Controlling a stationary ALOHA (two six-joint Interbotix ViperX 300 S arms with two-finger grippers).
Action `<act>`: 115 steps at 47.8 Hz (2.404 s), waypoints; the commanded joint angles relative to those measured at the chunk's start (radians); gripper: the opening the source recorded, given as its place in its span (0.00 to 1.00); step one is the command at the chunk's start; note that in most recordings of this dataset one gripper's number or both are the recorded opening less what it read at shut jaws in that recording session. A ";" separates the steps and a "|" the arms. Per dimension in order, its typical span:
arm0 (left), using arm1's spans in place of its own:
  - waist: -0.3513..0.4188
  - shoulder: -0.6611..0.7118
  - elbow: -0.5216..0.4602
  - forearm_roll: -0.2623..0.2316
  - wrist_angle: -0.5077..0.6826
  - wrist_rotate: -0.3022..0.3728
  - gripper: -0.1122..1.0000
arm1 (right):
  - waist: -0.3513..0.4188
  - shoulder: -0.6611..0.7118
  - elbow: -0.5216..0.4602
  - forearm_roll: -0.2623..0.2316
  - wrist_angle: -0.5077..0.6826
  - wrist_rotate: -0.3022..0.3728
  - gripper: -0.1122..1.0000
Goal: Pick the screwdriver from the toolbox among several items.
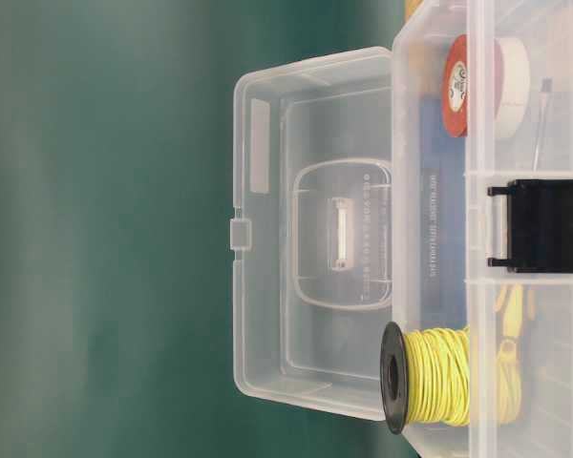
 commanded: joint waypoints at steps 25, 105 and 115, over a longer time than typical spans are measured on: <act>-0.002 0.006 -0.026 -0.028 0.008 0.006 0.10 | -0.149 0.426 -0.459 0.011 0.400 0.169 0.10; -0.002 0.003 -0.028 -0.031 0.023 -0.012 0.10 | -0.227 1.321 -1.017 0.035 0.877 0.308 0.34; -0.002 -0.005 -0.029 -0.032 0.023 -0.014 0.10 | -0.215 1.192 -1.011 0.035 0.923 0.319 0.34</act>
